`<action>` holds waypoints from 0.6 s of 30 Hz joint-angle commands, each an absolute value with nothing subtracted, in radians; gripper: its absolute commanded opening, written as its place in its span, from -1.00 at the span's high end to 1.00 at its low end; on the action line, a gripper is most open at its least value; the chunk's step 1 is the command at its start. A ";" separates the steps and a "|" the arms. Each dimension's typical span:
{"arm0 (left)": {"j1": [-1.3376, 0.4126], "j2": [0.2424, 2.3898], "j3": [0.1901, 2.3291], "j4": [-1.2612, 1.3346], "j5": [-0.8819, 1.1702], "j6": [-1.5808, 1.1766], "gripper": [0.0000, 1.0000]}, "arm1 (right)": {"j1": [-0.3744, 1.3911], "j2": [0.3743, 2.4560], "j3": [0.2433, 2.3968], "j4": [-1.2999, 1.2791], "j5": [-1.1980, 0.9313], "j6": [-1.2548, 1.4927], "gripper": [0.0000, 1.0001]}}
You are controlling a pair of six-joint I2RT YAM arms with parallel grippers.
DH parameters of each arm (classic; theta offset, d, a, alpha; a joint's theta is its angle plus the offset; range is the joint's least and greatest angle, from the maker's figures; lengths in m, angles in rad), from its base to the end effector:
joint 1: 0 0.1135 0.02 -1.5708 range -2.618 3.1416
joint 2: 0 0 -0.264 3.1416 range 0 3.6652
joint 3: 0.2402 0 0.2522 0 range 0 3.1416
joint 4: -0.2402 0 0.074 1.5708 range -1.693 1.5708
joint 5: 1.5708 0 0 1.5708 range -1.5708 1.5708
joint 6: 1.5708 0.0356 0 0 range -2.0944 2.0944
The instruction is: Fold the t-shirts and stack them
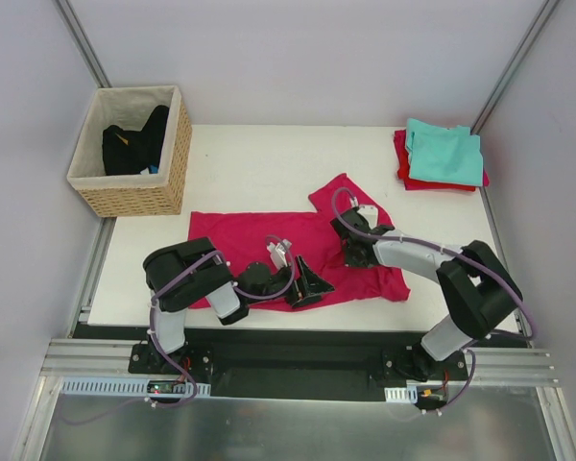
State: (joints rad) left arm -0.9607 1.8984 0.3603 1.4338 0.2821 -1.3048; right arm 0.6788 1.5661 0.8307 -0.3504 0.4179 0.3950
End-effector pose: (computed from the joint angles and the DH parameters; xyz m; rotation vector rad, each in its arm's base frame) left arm 0.1526 -0.2356 0.1093 -0.0936 2.0862 -1.8145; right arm 0.2350 0.1710 0.1634 -0.2250 2.5081 -0.1400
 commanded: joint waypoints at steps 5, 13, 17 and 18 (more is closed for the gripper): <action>-0.962 1.973 0.336 1.499 0.290 -1.295 -0.82 | 0.592 1.657 0.959 -0.374 0.436 0.337 0.99; -0.962 1.990 0.344 1.502 0.299 -1.292 -0.82 | 0.563 1.712 1.038 -0.383 0.419 0.345 0.98; -0.962 1.993 0.342 1.505 0.302 -1.293 -0.82 | 0.563 1.729 1.107 -0.405 0.414 0.338 0.99; -0.962 1.993 0.342 1.505 0.304 -1.292 -0.82 | 0.561 1.735 1.126 -0.413 0.411 0.334 0.99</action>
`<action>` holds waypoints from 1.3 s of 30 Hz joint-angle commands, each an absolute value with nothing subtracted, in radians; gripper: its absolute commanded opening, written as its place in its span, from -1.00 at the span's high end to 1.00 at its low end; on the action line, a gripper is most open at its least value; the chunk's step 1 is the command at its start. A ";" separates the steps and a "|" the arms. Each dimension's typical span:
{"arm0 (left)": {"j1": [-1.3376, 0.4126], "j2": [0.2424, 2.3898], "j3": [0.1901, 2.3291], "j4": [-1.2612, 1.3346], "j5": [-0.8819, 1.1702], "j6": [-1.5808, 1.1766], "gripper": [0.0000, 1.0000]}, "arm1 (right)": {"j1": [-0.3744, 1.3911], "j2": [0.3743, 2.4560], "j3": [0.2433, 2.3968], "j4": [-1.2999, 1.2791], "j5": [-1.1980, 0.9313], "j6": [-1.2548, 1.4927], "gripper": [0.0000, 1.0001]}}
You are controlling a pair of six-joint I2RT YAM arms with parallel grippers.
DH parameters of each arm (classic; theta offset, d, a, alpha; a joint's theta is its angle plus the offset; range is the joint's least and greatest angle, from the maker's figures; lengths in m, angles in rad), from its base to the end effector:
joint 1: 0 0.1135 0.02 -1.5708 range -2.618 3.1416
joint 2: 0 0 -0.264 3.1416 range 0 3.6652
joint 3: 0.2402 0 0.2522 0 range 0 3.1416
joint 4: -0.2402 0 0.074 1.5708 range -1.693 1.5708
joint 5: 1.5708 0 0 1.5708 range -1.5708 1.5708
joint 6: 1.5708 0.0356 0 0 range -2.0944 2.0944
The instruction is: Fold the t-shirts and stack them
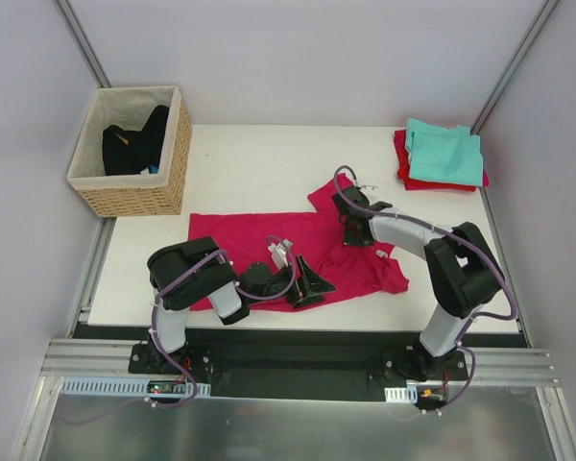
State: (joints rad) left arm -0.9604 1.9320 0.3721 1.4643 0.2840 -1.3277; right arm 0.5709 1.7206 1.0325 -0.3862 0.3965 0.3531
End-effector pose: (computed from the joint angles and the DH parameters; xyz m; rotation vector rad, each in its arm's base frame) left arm 0.1544 -0.2381 0.1058 -0.1136 2.0843 -1.8348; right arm 0.2915 0.1709 0.1714 -0.1464 2.5208 -0.1686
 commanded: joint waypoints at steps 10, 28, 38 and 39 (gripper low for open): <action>-0.962 1.997 0.351 1.503 0.311 -1.290 -0.81 | 0.561 1.818 1.302 -0.451 0.394 0.311 0.99; -0.982 1.976 0.374 1.470 0.321 -1.281 -0.81 | 0.589 1.487 1.037 -0.489 0.368 0.331 0.99; -0.986 1.962 0.370 1.460 0.310 -1.276 -0.80 | 0.647 1.555 1.009 -0.457 0.351 0.370 0.99; -0.986 1.960 0.368 1.454 0.310 -1.275 -0.80 | 0.649 1.563 1.012 -0.451 0.350 0.371 0.98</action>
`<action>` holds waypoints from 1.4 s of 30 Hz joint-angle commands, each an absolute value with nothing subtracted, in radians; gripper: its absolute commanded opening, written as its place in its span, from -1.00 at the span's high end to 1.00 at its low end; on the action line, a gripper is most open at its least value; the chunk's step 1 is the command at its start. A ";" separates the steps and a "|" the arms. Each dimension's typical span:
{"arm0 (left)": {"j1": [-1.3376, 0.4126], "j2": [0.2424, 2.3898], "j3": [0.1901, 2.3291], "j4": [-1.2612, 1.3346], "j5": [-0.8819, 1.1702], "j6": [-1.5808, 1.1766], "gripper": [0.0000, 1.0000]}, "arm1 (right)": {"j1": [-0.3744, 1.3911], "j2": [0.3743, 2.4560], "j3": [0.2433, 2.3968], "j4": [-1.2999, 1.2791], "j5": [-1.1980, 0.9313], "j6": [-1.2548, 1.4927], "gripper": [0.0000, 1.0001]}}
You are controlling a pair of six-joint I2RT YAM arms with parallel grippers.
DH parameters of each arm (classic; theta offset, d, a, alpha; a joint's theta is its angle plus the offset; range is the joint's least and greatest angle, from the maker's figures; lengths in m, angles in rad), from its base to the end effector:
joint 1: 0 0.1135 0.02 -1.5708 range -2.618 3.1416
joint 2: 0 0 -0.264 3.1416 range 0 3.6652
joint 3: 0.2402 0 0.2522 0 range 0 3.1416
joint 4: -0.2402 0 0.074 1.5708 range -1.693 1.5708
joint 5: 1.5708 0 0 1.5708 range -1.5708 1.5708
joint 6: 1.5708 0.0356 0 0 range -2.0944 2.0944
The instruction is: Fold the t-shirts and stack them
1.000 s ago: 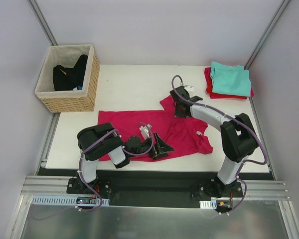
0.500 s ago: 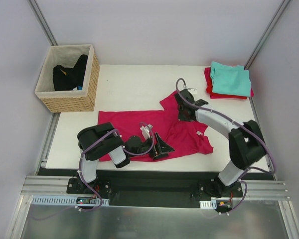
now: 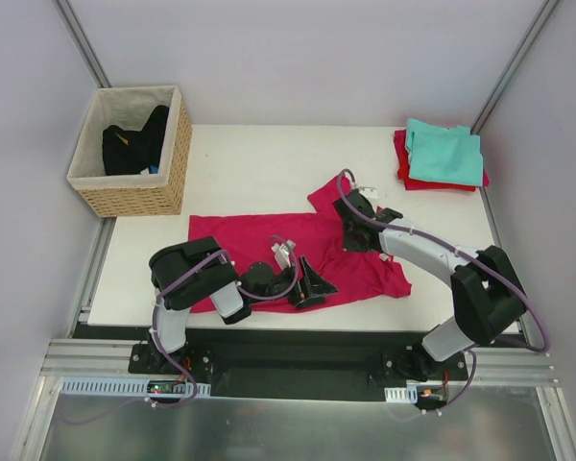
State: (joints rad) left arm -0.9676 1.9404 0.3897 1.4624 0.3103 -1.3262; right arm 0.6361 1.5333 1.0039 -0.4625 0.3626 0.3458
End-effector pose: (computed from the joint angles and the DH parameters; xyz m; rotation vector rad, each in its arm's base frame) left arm 0.1543 -0.2431 0.1065 -0.0775 2.0897 -1.8604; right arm 0.2573 0.1743 0.2156 -0.2235 2.4603 -0.0524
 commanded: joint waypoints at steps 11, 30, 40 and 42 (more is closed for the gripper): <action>-0.988 1.967 0.373 1.448 0.308 -1.272 -0.79 | 0.672 1.643 1.043 -0.434 0.316 0.385 0.99; -0.988 1.977 0.377 1.450 0.311 -1.267 -0.79 | 0.692 1.825 1.253 -0.420 0.302 0.388 0.98; -0.988 1.849 0.435 1.301 0.389 -1.212 -0.80 | 0.681 1.458 1.115 -0.547 0.481 0.321 0.84; -0.992 1.777 0.518 1.128 0.446 -1.164 -0.81 | 0.677 1.386 1.089 -0.583 0.486 0.314 0.31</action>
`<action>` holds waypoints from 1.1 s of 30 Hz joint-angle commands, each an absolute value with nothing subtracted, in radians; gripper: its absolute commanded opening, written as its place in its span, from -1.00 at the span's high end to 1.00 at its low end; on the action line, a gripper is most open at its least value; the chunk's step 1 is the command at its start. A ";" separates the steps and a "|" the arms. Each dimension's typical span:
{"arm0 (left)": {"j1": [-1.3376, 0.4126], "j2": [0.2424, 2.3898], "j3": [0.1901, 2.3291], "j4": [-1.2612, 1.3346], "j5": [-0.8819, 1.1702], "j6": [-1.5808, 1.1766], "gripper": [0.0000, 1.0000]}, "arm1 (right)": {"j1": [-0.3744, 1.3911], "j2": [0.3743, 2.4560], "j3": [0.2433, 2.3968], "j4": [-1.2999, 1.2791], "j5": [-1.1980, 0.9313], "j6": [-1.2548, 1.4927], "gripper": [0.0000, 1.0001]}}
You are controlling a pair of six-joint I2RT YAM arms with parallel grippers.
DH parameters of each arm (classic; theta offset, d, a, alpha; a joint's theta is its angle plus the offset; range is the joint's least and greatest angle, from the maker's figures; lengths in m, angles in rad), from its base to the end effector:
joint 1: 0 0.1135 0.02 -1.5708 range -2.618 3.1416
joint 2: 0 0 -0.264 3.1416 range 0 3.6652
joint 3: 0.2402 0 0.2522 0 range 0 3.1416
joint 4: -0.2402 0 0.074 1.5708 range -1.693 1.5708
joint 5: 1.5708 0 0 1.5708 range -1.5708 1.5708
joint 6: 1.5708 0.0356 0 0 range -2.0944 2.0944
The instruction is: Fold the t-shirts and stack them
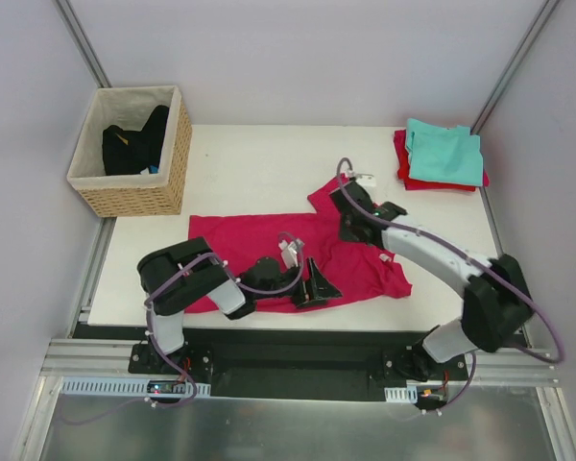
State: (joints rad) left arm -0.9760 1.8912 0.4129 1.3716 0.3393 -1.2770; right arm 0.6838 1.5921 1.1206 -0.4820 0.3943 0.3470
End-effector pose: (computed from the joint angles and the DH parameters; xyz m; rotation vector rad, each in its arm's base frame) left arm 0.1541 -0.2489 0.1142 0.0047 2.1078 -1.8437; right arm 0.2667 0.1997 0.2325 -0.2535 2.4103 -0.0403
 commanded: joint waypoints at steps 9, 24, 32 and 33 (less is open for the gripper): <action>-0.996 1.441 0.877 0.259 0.342 -0.813 -0.94 | 0.675 0.993 0.931 -0.771 0.485 0.347 -0.78; -0.796 1.022 0.456 -0.106 -0.053 -0.979 -0.94 | 0.675 0.695 0.744 -0.917 0.436 0.428 -0.82; -0.710 0.792 0.417 -0.301 -0.141 -0.985 -0.94 | 0.675 0.701 0.719 -0.896 0.423 0.420 -0.82; -0.704 0.782 0.426 -0.334 -0.150 -0.982 -0.95 | 0.675 0.703 0.718 -0.888 0.420 0.420 -0.82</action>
State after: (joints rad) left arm -0.7181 0.8417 0.3939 -0.2165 -0.0711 -0.9737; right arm 0.6777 0.6971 0.7265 -0.8902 0.4362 0.4118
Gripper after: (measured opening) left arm 0.971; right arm 0.910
